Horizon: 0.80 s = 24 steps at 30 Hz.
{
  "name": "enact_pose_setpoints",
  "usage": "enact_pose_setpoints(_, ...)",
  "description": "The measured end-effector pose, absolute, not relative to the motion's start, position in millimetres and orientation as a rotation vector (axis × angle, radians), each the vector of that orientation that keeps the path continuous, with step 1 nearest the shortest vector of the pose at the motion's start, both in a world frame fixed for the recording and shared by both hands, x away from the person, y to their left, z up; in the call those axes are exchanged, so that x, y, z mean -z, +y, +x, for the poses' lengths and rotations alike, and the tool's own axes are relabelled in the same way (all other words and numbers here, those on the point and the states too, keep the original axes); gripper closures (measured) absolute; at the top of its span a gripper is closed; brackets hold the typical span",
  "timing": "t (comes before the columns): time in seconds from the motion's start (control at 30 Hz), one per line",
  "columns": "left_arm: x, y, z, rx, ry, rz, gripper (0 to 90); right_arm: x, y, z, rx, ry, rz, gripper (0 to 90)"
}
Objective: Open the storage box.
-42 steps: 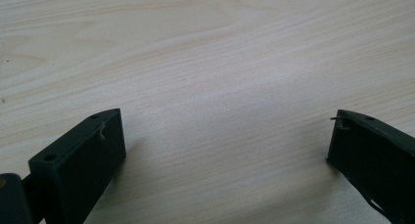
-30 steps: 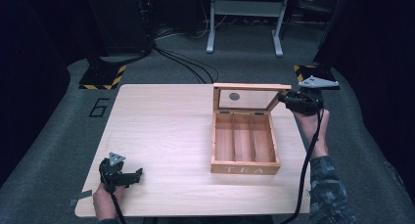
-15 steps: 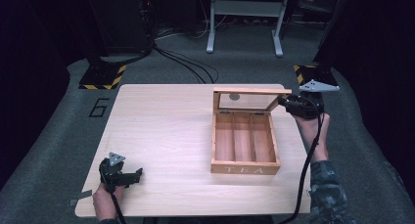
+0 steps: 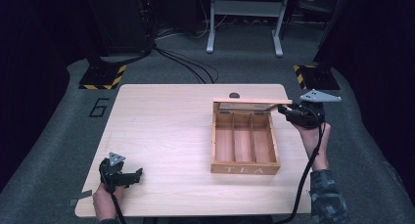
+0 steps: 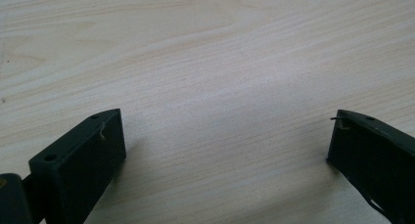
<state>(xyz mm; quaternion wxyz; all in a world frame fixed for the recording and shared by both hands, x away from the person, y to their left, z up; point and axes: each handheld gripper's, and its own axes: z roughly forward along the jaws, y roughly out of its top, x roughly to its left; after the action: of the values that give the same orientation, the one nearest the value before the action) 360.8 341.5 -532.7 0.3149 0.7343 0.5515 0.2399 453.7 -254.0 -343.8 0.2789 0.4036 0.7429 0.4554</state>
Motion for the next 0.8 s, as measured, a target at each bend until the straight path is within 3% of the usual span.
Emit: enact_pose_setpoints(0.8, 533, 341, 361, -0.632, 1.454, 1.935, 0.4, 393, -255, 405, -1.238, 1.994, 1.132, 57.0)
